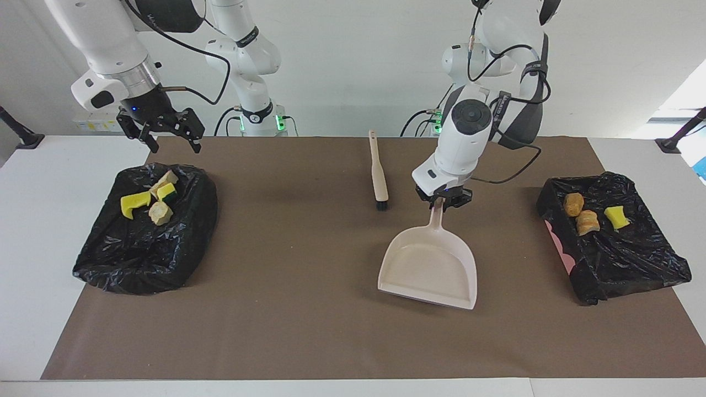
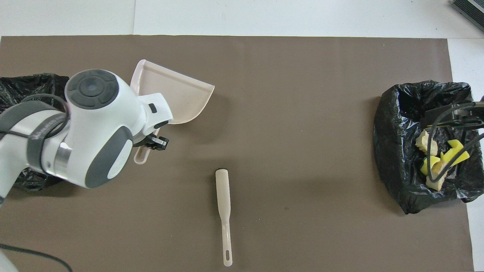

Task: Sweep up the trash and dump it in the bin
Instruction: 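Bring the empty dustpan back to the table center with the left gripper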

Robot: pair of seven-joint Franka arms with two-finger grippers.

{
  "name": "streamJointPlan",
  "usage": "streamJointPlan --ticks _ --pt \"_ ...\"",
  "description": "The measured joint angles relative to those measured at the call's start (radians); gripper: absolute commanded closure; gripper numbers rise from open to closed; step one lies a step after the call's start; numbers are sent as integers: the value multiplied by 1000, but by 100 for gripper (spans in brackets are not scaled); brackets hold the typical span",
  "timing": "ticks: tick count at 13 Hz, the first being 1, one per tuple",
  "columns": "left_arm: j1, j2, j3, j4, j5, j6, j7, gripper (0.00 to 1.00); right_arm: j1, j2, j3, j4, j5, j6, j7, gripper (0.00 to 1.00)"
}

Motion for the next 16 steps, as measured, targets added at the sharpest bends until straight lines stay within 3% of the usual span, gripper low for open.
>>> streamJointPlan --ticks 12,15,16 --pt "-106 247 -1 199 23 90 -214 100 2 0 2 3 -2 0 9 0" --pt "-117 269 -2 210 25 92 -220 100 2 0 2 3 -3 0 14 0" --pt "-118 268 -4 211 26 94 -221 84 2 0 2 3 -3 0 14 0"
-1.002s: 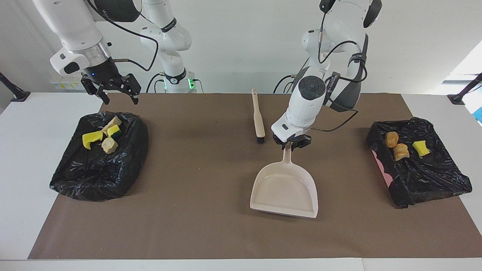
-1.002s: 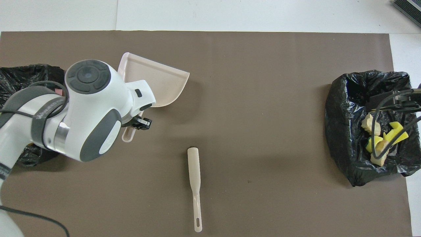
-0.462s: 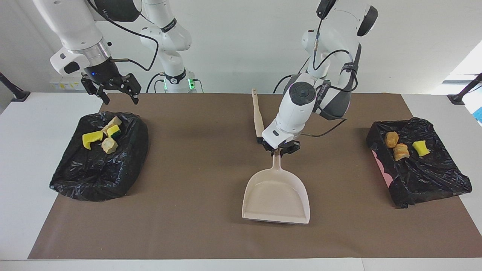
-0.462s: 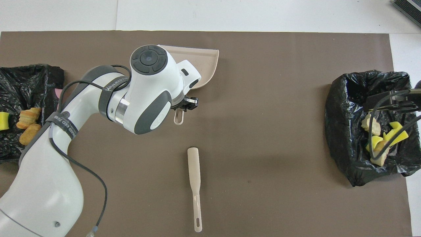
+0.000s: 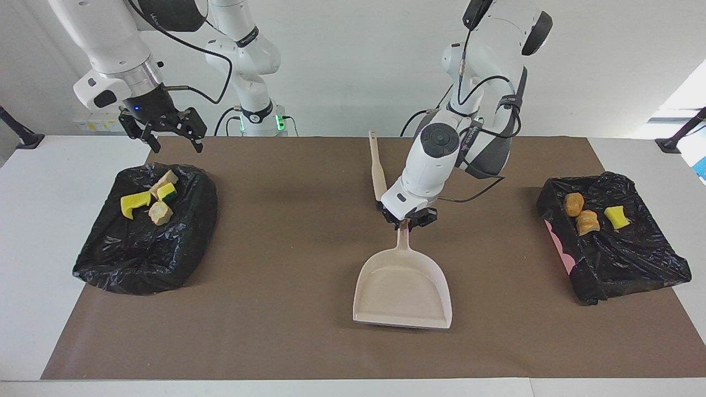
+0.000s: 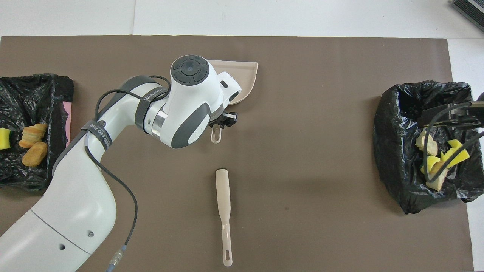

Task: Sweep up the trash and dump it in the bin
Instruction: 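Bring the empty dustpan back to the table center with the left gripper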

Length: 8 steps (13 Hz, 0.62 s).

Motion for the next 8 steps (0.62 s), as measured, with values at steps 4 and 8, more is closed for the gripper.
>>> streamJointPlan --ticks 4,8 --pt "-1 0 -2 0 4 -2 -2 0 0 0 0 0 -9 0 1 0" --pt "-2 -21 4 -2 16 -6 -2 0 0 0 0 0 -25 0 1 0"
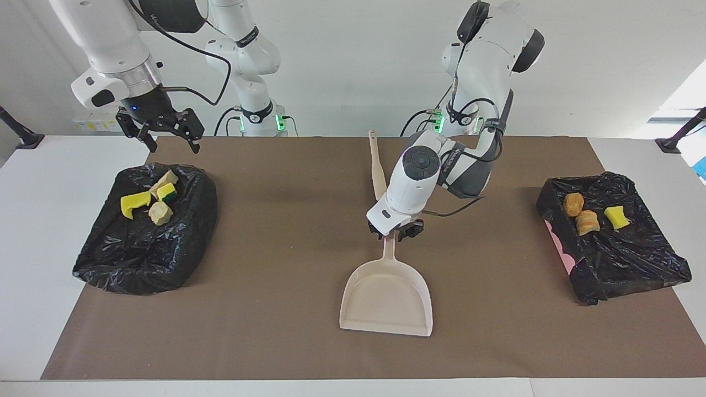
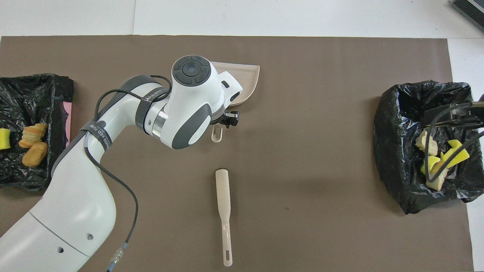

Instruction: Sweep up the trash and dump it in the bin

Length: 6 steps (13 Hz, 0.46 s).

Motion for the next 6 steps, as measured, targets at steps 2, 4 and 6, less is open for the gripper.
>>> streamJointPlan --ticks 2,4,6 --pt "-2 -62 40 -28 5 -12 4 0 0 0 0 0 0 0 1 0" --pt "-2 -156 95 -87 5 -25 49 0 0 0 0 0 0 0 1 0" --pt "-1 -256 150 -156 1 -35 115 0 0 0 0 0 0 0 1 0"
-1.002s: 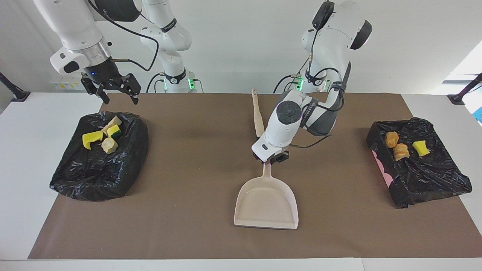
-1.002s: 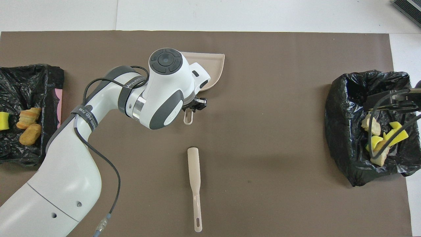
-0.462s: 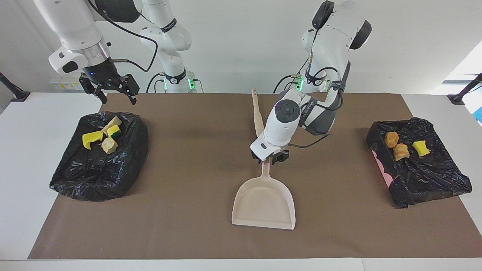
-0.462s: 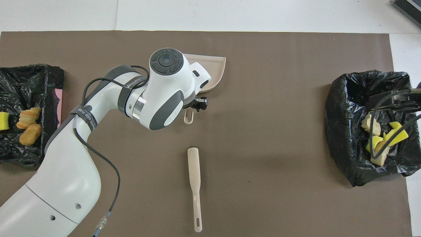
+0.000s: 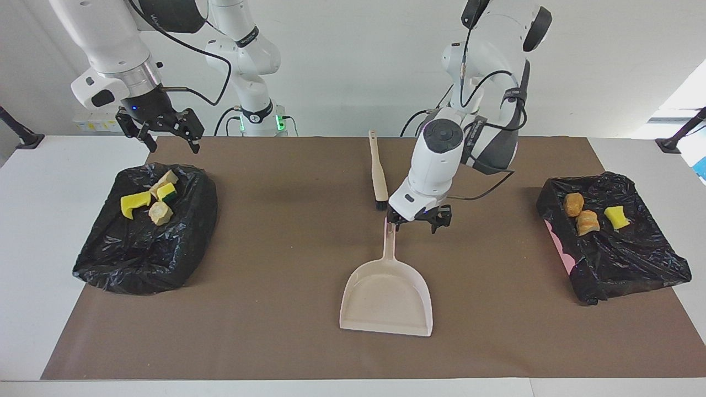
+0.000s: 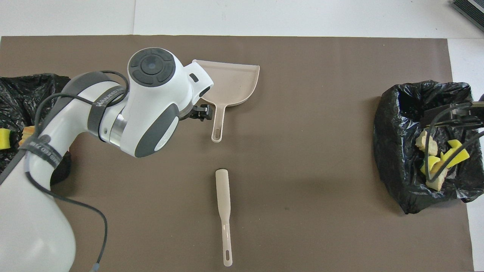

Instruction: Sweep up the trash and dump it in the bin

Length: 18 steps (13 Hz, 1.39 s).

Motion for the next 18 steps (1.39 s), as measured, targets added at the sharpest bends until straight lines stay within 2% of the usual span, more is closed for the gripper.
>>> streamJointPlan --ticks 4,8,12,15,18 --pt "2 -210 154 -116 -112 -71 211 0 0 0 0 0 0 0 0 0" --pt "19 -338 272 -135 -127 -188 374 0 0 0 0 0 0 0 0 0" --pt "48 -384 368 -60 -129 -314 539 0 0 0 0 0 0 0 0 0" --pt "91 -385 371 33 -163 -417 581 0 0 0 0 0 0 0 0 0" --pt "107 -376 369 71 -179 -444 584 0 0 0 0 0 0 0 0 0"
